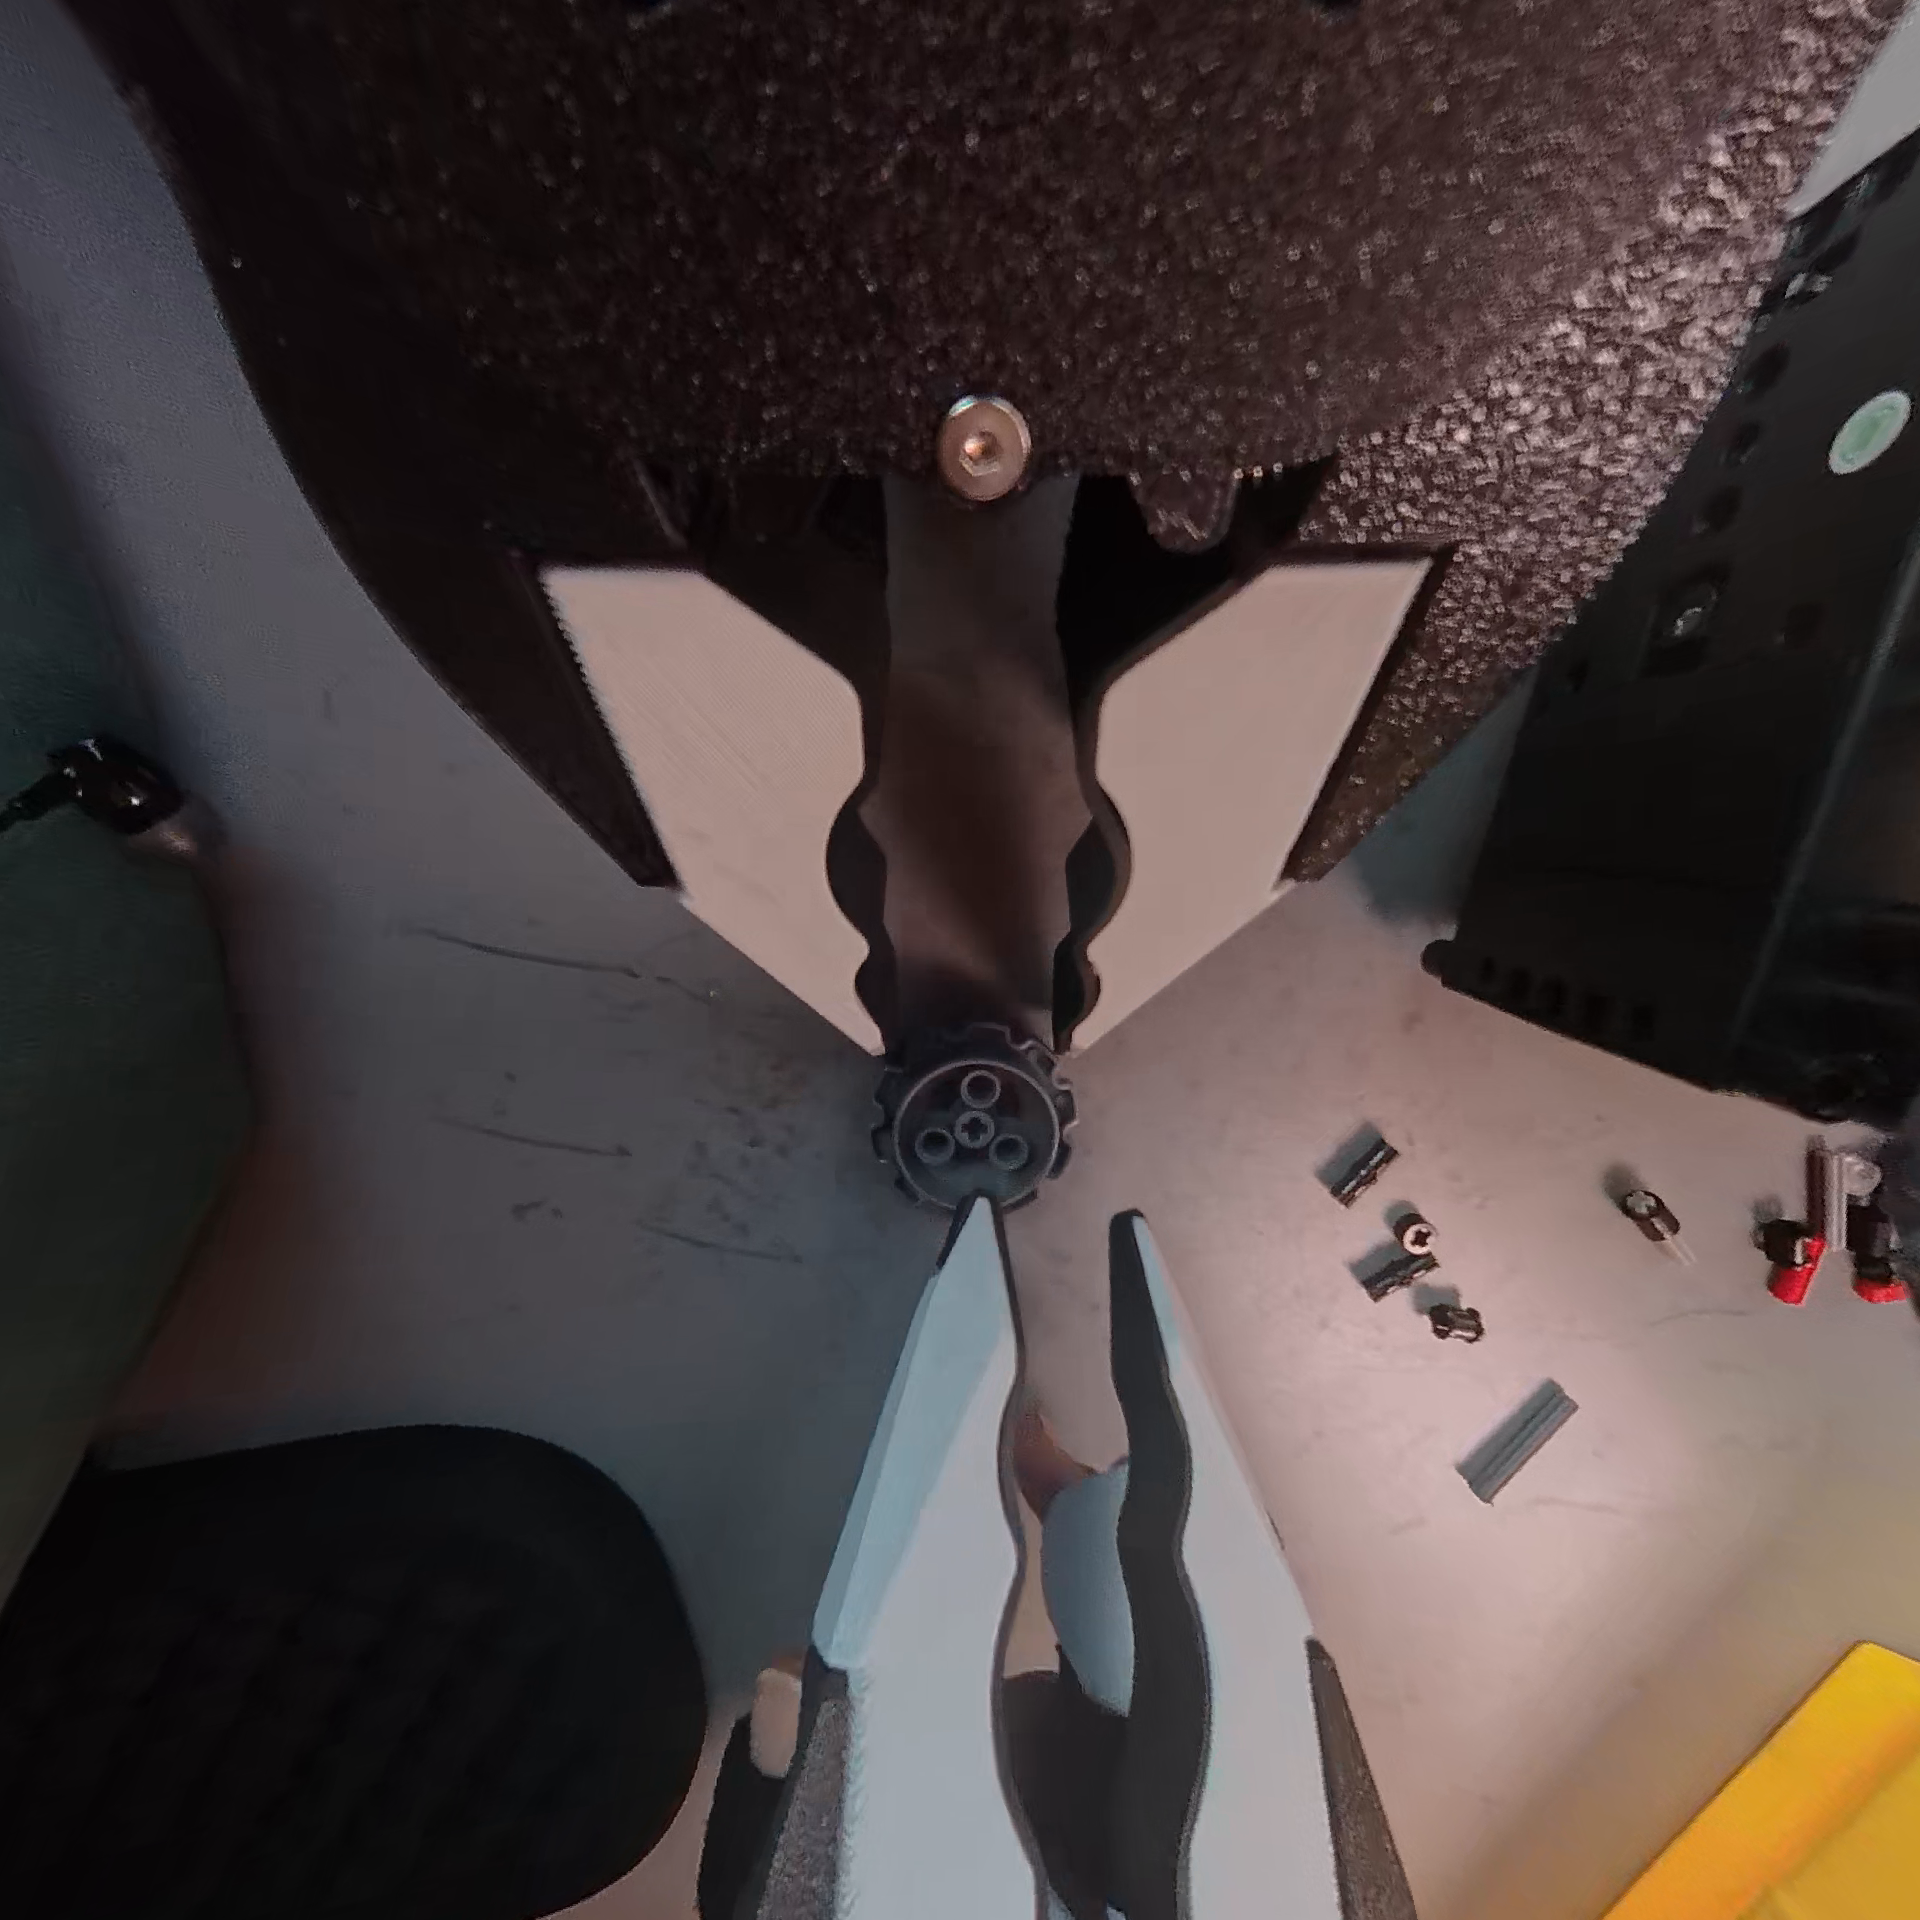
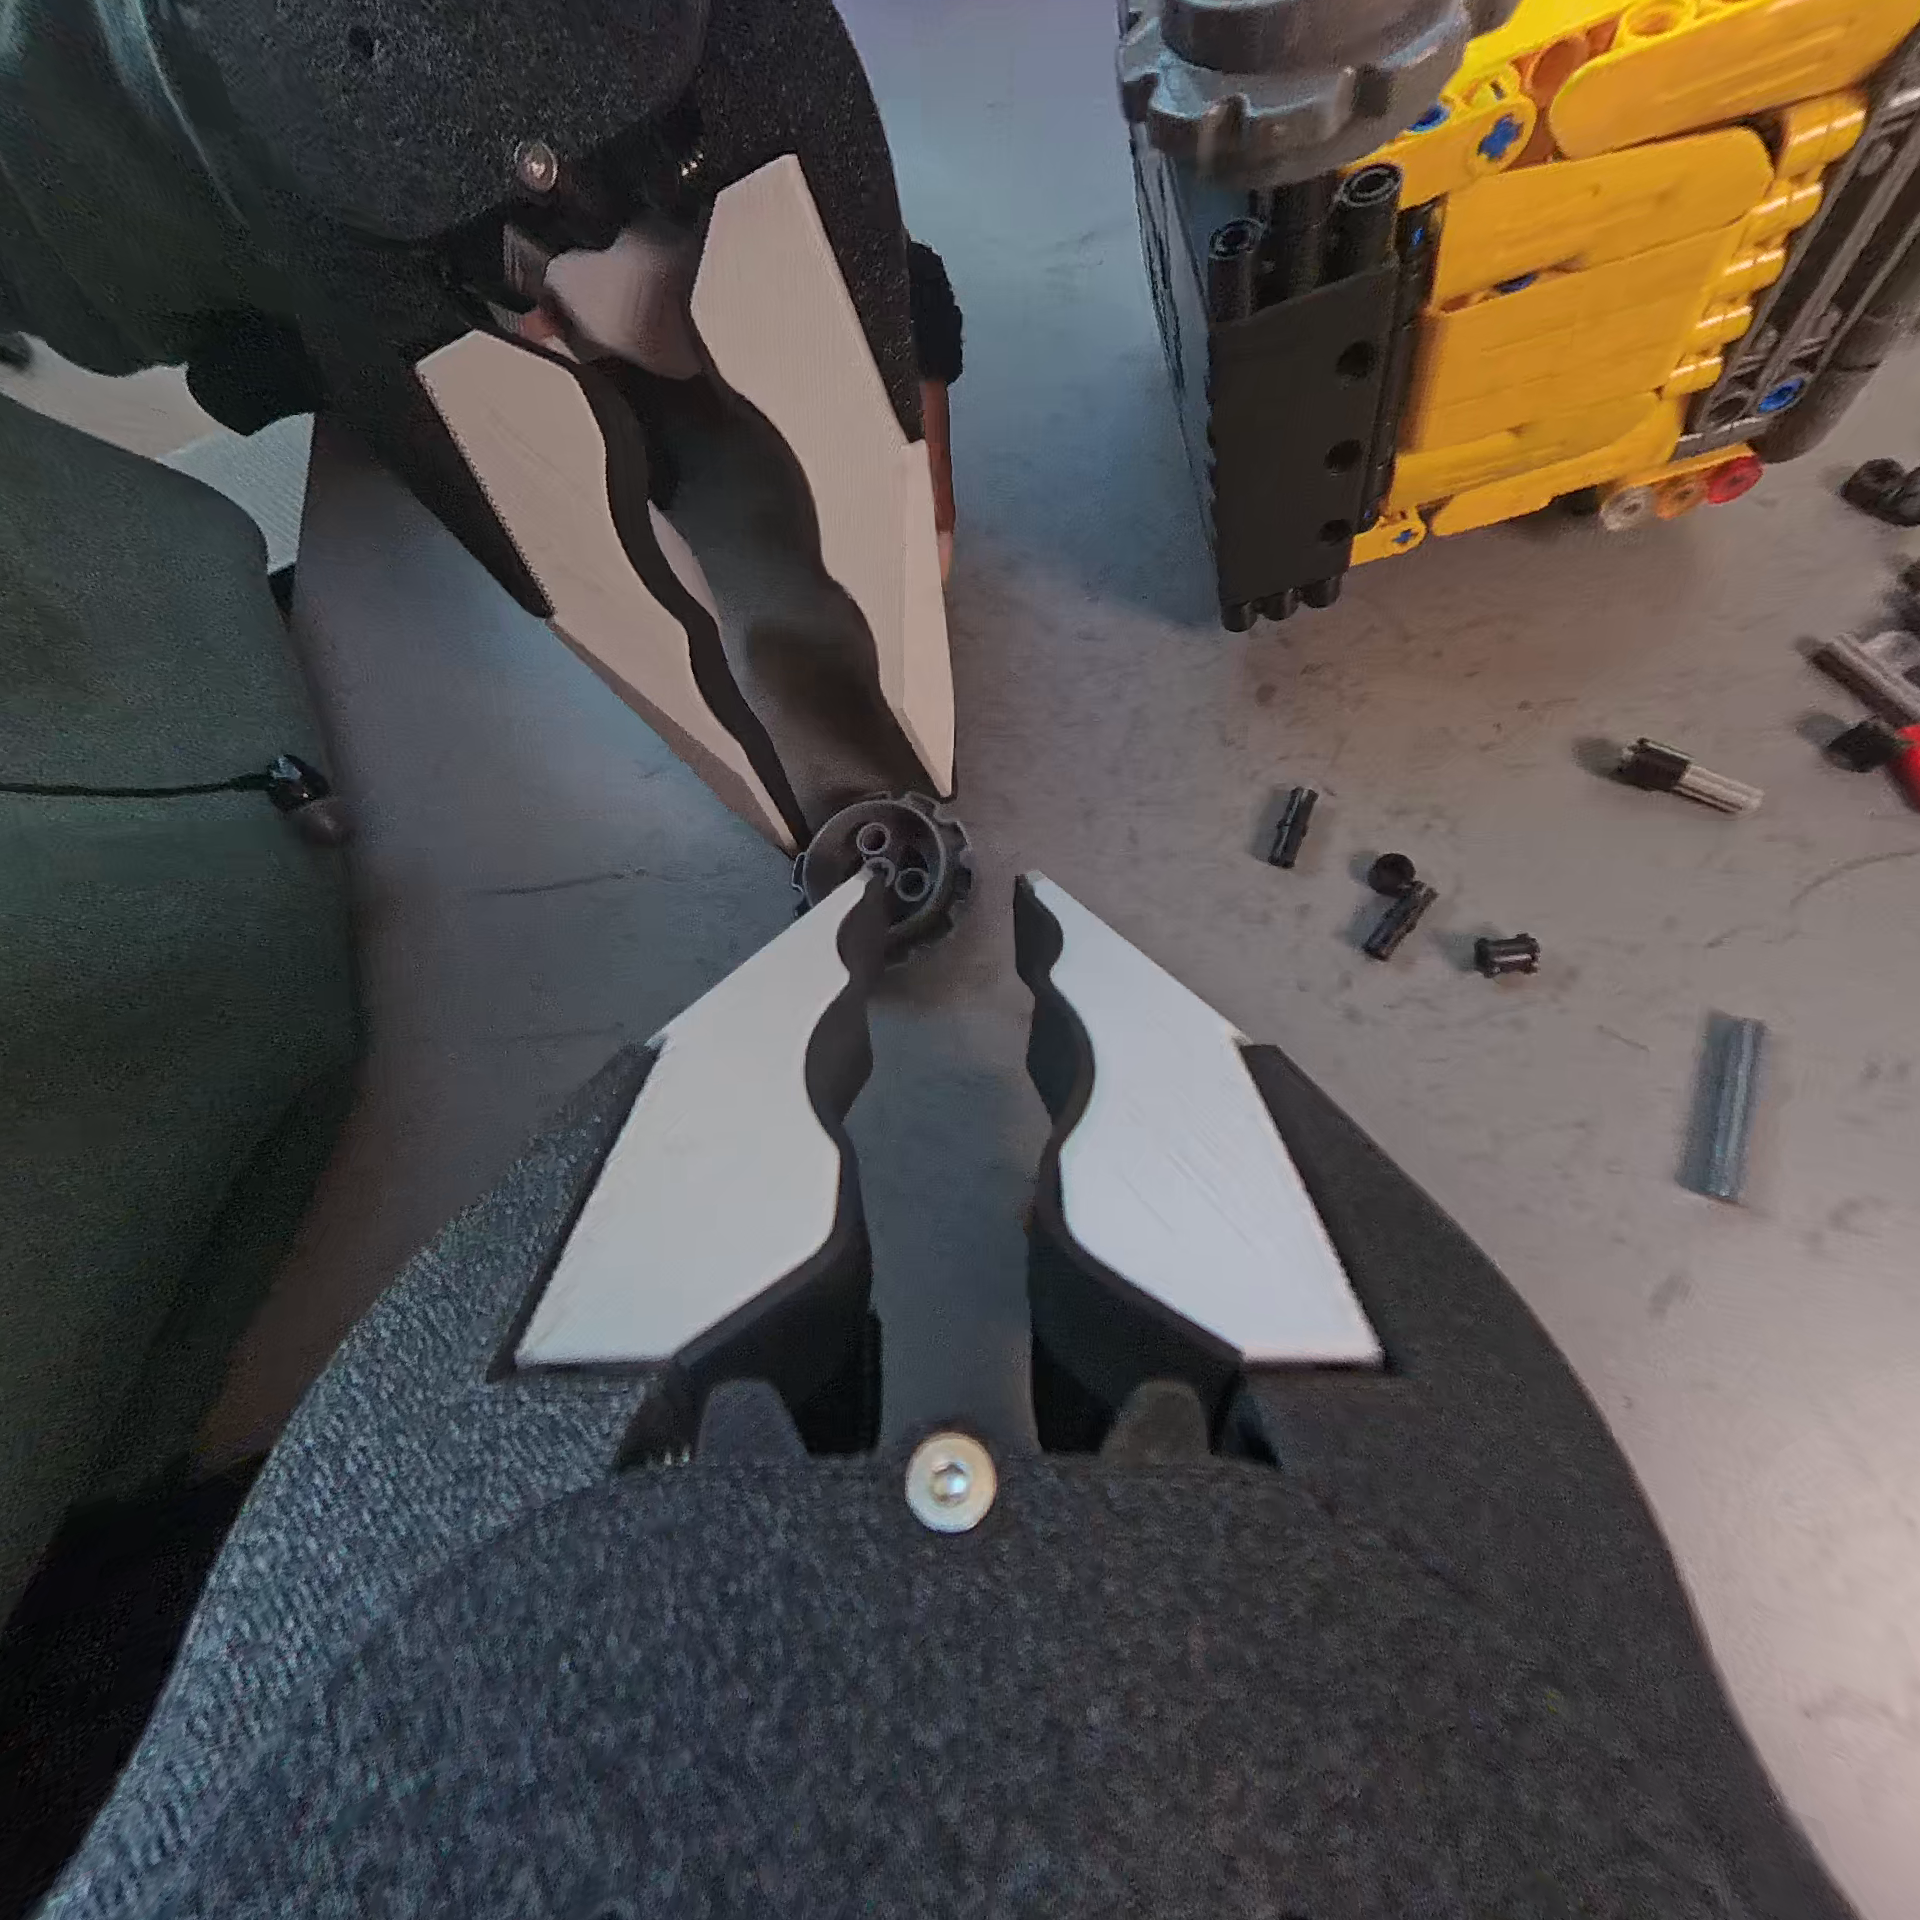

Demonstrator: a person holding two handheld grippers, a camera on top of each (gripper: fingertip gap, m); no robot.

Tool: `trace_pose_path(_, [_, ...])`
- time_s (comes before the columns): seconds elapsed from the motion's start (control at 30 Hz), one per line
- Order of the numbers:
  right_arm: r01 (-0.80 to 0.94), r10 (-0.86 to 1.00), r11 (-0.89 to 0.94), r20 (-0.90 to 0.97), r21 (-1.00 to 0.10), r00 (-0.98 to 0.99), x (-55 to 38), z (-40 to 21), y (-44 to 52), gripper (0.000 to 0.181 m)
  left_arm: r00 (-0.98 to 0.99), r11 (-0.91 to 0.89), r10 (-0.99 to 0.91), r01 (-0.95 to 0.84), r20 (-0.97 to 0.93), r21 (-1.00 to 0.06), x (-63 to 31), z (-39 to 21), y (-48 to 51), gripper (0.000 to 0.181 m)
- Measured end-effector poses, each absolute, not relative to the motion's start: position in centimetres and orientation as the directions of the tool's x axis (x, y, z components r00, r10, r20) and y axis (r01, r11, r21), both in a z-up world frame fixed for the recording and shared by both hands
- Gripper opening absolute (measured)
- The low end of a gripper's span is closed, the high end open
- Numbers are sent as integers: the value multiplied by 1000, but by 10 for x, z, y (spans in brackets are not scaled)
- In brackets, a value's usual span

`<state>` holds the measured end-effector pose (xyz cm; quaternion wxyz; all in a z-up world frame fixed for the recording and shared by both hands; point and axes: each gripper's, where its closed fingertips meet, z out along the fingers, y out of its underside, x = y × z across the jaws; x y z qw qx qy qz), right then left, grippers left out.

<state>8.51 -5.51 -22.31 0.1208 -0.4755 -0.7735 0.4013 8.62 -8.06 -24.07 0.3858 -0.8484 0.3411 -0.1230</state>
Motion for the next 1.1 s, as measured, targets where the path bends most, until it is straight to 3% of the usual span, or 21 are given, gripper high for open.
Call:
trace_pose_path(0.4, [583, 790, 396, -61, -710, -610, 95, -228, -63, 29, 745, -470, -665, -463, -43, -752, 85, -238, -79, 32])
trace_pose_path(0.83, [500, 884, 298, 38, -813, -465, 63, -201, -23, 27, 781, -487, -622, -449, -63, -749, 74, -237, -75, 28])
trace_pose_path(1.1, [564, 858, 413, 98, -715, -505, 44, -221, -9, 21, 799, -485, -600, -396, -33, -779, 69, -229, -72, 32])
